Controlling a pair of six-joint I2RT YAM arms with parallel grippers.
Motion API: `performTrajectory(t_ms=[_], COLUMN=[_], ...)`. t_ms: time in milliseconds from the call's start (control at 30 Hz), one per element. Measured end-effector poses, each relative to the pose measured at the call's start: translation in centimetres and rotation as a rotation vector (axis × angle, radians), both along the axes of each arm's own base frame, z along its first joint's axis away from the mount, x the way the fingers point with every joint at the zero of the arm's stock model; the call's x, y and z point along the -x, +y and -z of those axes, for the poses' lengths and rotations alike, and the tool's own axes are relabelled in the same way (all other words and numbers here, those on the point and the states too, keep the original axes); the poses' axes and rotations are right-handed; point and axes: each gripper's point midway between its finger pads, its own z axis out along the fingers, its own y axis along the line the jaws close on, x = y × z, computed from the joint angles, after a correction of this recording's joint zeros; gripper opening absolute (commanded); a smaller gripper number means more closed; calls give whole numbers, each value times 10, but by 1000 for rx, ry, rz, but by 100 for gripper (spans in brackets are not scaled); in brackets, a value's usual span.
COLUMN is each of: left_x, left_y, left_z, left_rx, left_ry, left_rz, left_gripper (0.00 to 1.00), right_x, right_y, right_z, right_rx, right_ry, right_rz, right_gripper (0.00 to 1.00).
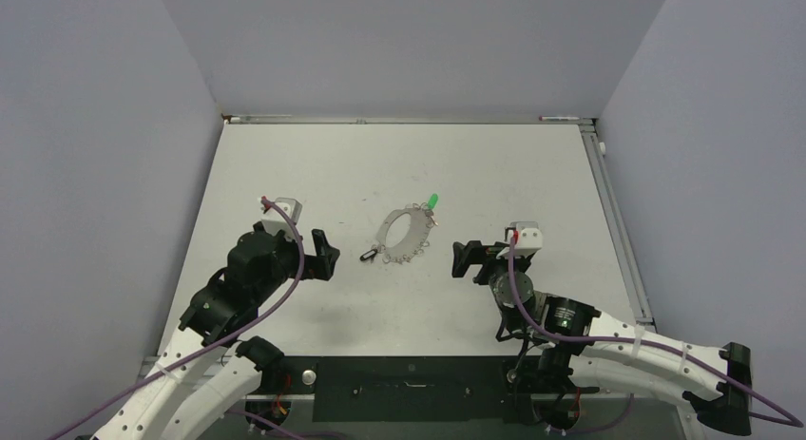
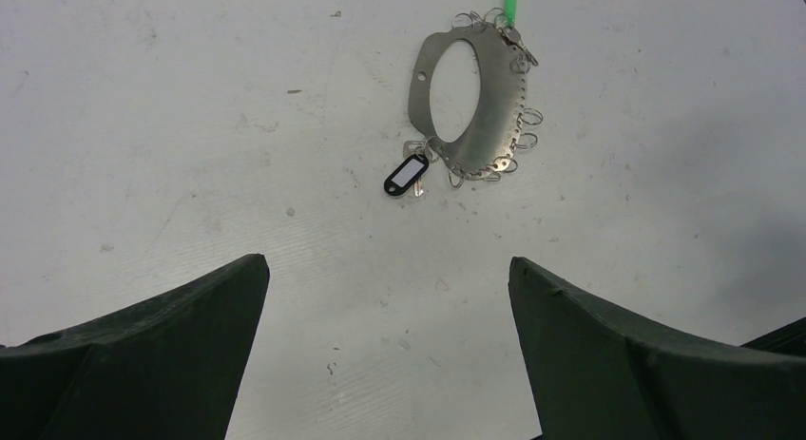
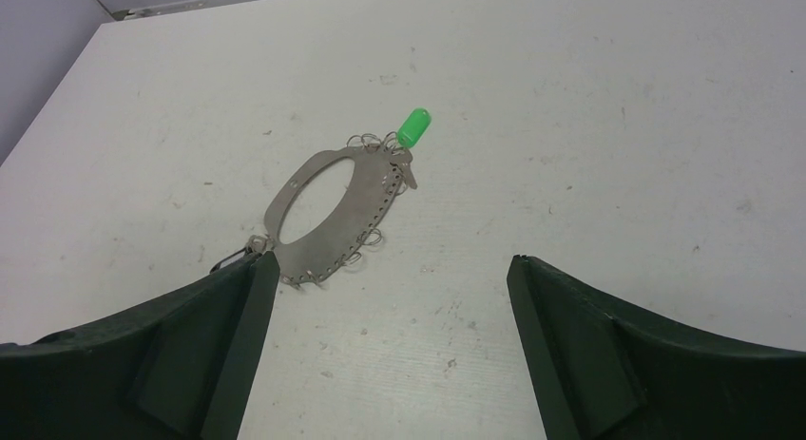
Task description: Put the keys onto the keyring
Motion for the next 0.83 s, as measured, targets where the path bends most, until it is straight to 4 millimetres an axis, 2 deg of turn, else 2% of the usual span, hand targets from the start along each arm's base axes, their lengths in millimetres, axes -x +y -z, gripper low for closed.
performTrajectory(t_ms=[500, 700, 833], left_x=[-3, -5, -6], left_y=[4, 7, 6], left_z=[1, 4, 7], left_rx=[-4, -12, -20], left_ry=[-1, 0, 11], left_rz=[-36, -49, -51], left_gripper=[96, 96, 96], right_x=[3, 3, 4], right_y=[11, 14, 18], right_z=[8, 6, 4], right_rx=[13, 7, 3], right_ry=[28, 22, 17], right_rz=[-51, -68, -87], right_gripper=[97, 95, 99])
